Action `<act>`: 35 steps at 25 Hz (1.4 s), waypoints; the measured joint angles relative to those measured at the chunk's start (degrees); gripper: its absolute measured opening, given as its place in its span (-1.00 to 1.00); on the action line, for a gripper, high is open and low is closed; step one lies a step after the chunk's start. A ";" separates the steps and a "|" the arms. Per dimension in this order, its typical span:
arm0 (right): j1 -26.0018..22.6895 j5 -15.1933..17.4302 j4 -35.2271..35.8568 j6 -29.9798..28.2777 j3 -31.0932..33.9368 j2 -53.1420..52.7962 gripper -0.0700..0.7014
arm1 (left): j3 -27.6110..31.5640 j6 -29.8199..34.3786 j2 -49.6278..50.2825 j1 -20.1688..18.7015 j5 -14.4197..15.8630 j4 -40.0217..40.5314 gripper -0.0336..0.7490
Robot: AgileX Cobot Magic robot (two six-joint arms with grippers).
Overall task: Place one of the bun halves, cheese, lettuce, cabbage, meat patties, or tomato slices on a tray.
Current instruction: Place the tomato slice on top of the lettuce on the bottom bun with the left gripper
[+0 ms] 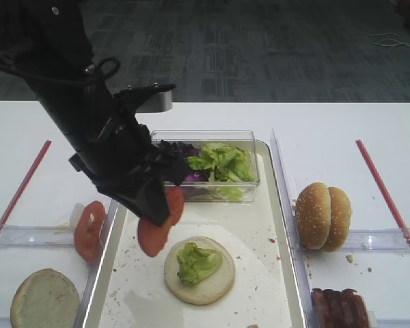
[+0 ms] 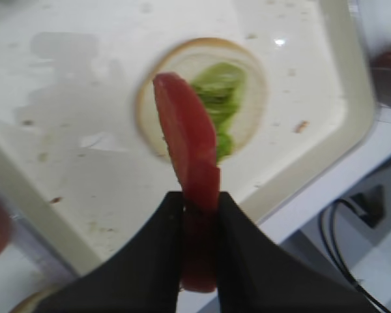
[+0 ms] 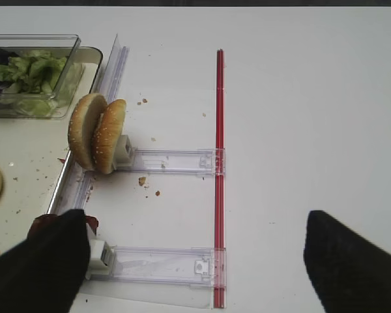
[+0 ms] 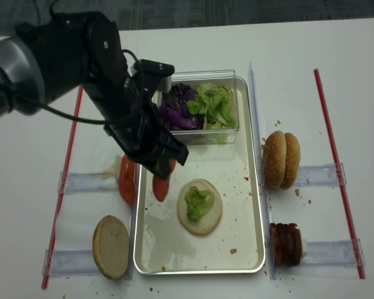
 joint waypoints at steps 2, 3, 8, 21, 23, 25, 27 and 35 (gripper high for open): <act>0.00 0.00 0.00 0.00 0.00 0.00 0.97 | 0.00 5.39 0.00 0.00 1.26 -7.35 -0.60; 0.00 0.00 0.00 -0.12 0.00 0.00 0.97 | 0.00 7.76 0.00 0.00 2.02 -10.00 -0.60; 0.00 0.00 0.00 -0.12 0.00 0.00 0.97 | 0.00 15.09 -0.02 0.00 4.69 -20.34 -0.60; 0.00 0.00 0.00 -0.12 0.00 0.00 0.97 | 0.00 21.72 6.32 2.13 4.96 -26.83 -0.60; 0.00 0.00 0.00 -0.12 0.00 0.00 0.97 | 0.00 23.27 7.62 2.55 4.96 -29.24 -0.60; 0.00 0.00 0.00 -0.12 0.00 0.00 0.97 | 0.00 24.14 9.00 2.67 4.96 -30.24 -0.61; 0.00 0.00 0.00 -0.12 0.00 0.00 0.97 | 0.00 24.67 10.51 2.75 4.96 -30.65 -0.61; 0.00 0.00 0.00 -0.12 0.00 0.00 0.97 | 0.00 25.70 14.55 3.32 4.74 -30.54 -0.61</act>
